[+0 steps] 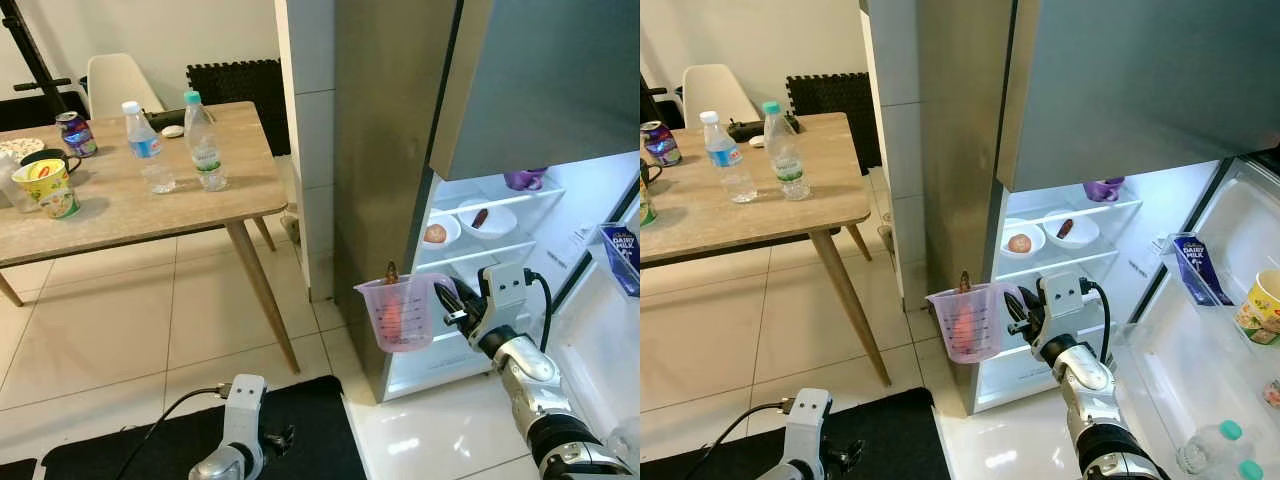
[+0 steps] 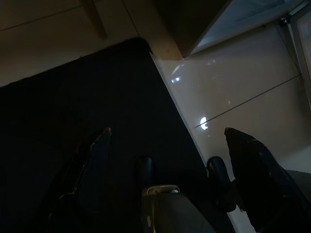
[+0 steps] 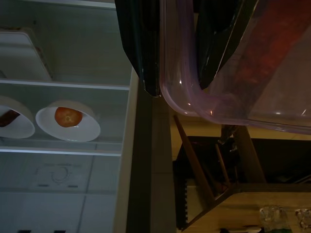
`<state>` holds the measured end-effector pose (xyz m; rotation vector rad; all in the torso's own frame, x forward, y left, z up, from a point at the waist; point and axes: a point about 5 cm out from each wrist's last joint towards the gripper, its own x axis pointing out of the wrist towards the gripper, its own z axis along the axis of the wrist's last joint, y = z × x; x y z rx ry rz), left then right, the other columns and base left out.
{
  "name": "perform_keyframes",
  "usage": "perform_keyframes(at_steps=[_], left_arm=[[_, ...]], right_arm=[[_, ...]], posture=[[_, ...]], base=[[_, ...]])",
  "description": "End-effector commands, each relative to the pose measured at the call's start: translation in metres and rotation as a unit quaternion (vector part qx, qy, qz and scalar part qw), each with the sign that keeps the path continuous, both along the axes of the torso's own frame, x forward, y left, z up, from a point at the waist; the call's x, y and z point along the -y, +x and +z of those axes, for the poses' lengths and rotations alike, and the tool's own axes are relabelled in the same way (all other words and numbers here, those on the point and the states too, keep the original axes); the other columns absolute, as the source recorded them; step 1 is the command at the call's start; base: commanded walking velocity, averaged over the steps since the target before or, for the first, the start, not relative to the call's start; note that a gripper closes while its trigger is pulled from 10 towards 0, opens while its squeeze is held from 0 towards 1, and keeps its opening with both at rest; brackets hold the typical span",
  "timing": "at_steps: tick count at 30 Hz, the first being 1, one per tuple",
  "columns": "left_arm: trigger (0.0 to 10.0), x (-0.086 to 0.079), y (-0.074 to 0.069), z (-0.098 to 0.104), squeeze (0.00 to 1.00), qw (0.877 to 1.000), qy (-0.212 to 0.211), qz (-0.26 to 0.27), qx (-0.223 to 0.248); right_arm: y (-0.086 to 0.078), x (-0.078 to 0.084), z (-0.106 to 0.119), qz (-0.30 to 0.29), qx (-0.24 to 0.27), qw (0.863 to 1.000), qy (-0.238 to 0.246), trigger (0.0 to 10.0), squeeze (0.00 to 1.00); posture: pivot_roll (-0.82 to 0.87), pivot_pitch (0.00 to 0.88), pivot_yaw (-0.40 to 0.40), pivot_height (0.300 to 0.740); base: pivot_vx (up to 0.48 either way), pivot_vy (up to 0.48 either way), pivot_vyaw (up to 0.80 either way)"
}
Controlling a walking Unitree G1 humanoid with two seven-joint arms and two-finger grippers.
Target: Restocking fridge
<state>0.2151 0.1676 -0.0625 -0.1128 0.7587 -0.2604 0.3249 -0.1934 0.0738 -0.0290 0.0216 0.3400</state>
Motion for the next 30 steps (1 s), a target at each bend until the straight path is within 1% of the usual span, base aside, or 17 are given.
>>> perform_keyframes(at_steps=[1, 30], left_arm=[[10.0, -0.0011, -0.0029, -0.0019, 0.0, 1.0, -0.005, 0.005, -0.009], [10.0, 0.0015, -0.0066, -0.0042, 0.0, 1.0, -0.01, 0.001, -0.015]], right_arm=[[0.0013, -0.0025, 0.0006, 0.004, 0.001, 1.0, -0.002, 10.0, 0.0], [0.0003, -0.0074, -0.0004, 0.025, 0.001, 1.0, -0.018, 10.0, 0.0]], posture=[[-0.04, 0.0, -0.03, 0.74], [-0.04, 0.0, -0.031, 0.74]], base=[[0.0, -0.334, 0.0], [0.0, -0.361, 0.0]])
